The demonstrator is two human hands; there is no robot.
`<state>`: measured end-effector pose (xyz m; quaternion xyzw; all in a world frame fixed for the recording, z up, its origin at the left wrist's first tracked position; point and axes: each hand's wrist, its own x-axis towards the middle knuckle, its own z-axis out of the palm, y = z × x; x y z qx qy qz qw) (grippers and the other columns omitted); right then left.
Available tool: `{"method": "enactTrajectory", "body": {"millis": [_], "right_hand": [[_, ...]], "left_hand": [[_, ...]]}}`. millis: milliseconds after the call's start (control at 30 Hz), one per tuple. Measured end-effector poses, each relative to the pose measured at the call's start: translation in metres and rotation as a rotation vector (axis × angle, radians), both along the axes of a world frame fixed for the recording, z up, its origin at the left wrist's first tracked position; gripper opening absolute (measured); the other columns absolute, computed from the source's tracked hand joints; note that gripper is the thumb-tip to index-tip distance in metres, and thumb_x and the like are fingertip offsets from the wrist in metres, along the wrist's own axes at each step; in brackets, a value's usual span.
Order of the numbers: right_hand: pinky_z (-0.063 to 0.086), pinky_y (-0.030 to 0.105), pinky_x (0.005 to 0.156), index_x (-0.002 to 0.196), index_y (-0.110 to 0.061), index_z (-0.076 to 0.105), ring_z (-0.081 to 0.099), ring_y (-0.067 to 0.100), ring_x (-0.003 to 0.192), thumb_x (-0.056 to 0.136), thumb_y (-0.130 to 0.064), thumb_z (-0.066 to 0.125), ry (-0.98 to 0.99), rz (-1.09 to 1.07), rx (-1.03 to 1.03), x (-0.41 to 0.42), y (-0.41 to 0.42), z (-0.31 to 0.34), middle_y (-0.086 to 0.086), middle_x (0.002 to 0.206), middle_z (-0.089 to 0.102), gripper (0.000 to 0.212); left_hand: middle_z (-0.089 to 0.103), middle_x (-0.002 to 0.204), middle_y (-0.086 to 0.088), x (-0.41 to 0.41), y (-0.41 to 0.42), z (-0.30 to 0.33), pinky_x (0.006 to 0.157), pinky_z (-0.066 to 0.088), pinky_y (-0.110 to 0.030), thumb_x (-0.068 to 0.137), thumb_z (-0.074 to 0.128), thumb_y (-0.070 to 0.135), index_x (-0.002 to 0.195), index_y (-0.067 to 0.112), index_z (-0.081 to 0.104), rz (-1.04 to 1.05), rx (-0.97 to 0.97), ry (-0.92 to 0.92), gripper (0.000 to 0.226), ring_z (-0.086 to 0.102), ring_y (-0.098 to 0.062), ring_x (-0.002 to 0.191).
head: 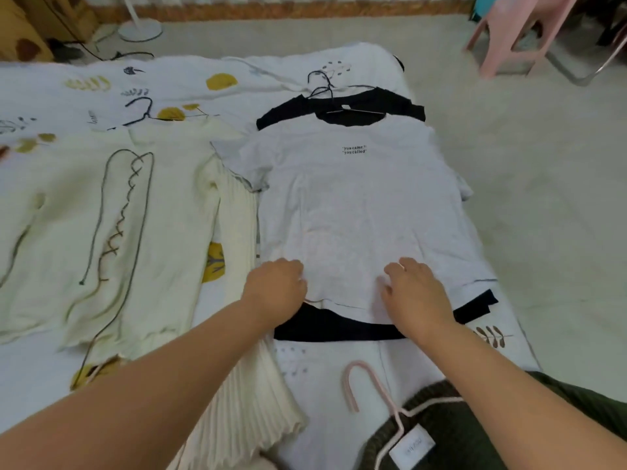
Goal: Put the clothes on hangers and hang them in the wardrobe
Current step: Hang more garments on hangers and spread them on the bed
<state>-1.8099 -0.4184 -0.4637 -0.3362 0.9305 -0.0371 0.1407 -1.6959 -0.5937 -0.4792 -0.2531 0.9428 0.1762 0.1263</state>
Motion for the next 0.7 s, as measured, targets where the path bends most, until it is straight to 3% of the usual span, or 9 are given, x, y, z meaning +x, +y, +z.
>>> {"method": "enactTrajectory", "body": {"millis": [133,267,400,533,700], "right_hand": [[0.04,0.027,0.093,0.129,-0.017,0.049,0.046,0.017,0.113,0.099,-0.017,0.037,-0.129,0.117,-0.04,0.037,0.027,0.036,0.002,0.128,0.049,0.033],[0.044,0.027,0.09,0.131,-0.019,0.049,0.053,0.017,0.111,0.099,-0.019,0.037,-0.262,0.179,0.078,0.072,0.045,0.069,0.002,0.126,0.055,0.034],[0.043,0.024,0.086,0.131,-0.023,0.047,0.055,0.016,0.108,0.099,-0.021,0.035,-0.332,0.242,0.172,0.11,0.053,0.099,0.002,0.125,0.057,0.034],[0.042,0.021,0.076,0.132,-0.021,0.046,0.055,0.013,0.095,0.1,-0.023,0.035,-0.319,0.361,0.206,0.155,0.049,0.127,0.002,0.125,0.053,0.033],[0.045,0.025,0.085,0.129,-0.022,0.045,0.054,0.013,0.096,0.099,-0.024,0.036,-0.336,0.488,0.318,0.223,0.034,0.151,0.0,0.124,0.056,0.031]], "left_hand": [[0.064,0.109,-0.003,0.053,0.016,0.031,0.072,0.038,-0.025,0.095,0.037,0.019,0.113,0.014,0.059,0.06,-0.001,0.02,0.029,0.056,-0.017,0.092],[0.06,0.119,-0.001,0.118,0.028,0.065,0.078,0.037,-0.023,0.098,0.035,0.026,0.124,0.019,0.053,0.08,-0.039,-0.086,0.033,0.055,-0.016,0.107],[0.059,0.114,-0.001,0.193,0.039,0.101,0.072,0.033,-0.022,0.098,0.035,0.027,0.12,0.016,0.054,0.115,-0.007,-0.248,0.031,0.053,-0.017,0.103],[0.056,0.124,-0.002,0.266,0.043,0.131,0.086,0.04,-0.027,0.097,0.035,0.031,0.122,0.016,0.052,0.189,0.029,-0.418,0.034,0.051,-0.019,0.113],[0.05,0.133,-0.001,0.358,0.023,0.155,0.095,0.036,-0.025,0.098,0.033,0.033,0.126,0.017,0.049,0.297,0.037,-0.458,0.036,0.046,-0.018,0.122]]}}
